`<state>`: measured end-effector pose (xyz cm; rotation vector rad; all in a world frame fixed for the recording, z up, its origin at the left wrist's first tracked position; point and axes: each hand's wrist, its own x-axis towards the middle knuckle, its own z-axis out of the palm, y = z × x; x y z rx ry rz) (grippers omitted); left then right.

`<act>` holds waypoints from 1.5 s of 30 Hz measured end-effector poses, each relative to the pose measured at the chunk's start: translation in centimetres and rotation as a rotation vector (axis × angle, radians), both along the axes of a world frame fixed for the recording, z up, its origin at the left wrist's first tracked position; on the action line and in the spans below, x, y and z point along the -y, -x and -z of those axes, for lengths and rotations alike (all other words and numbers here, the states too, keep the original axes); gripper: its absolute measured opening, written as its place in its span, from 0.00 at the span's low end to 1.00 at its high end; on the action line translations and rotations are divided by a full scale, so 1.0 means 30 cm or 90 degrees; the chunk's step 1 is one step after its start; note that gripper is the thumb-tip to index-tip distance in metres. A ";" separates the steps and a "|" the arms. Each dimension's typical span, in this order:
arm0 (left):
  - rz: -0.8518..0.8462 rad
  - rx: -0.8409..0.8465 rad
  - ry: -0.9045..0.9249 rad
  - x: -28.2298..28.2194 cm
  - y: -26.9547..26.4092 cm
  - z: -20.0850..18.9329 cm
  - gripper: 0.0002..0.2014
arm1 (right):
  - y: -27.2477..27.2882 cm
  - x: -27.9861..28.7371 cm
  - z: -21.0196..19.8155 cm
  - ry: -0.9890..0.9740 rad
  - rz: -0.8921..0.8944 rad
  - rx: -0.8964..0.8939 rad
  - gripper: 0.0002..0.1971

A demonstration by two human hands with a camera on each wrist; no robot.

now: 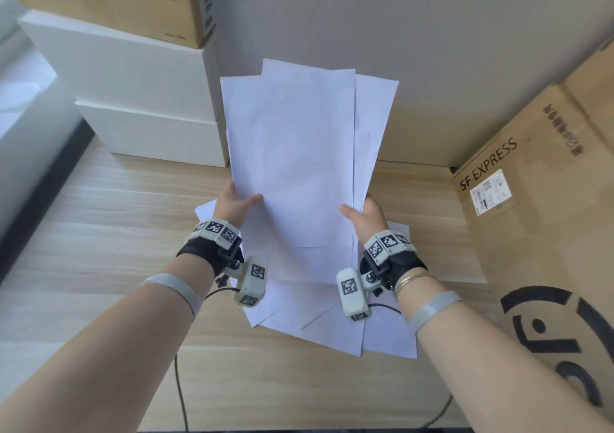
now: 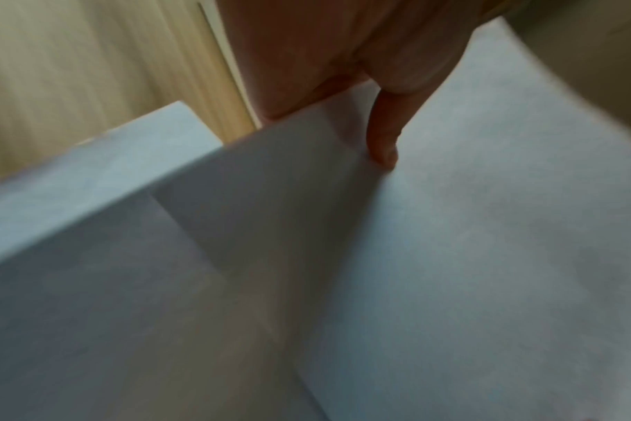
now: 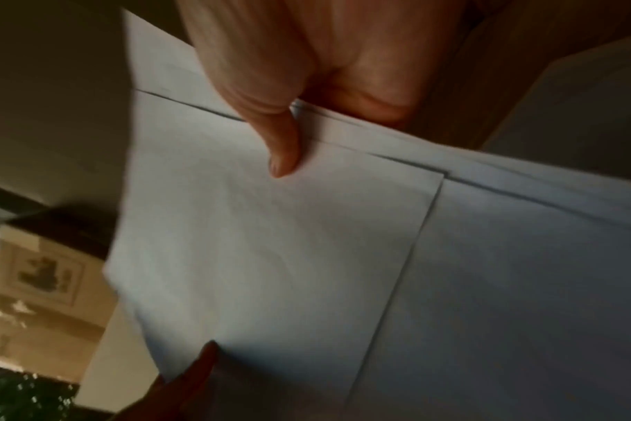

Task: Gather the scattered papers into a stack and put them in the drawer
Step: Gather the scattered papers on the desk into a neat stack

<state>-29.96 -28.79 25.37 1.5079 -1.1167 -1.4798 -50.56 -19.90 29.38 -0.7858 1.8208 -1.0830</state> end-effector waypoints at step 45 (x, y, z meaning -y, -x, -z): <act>0.157 0.058 -0.036 0.011 0.019 0.081 0.15 | 0.038 0.073 0.163 -0.075 0.002 0.030 0.17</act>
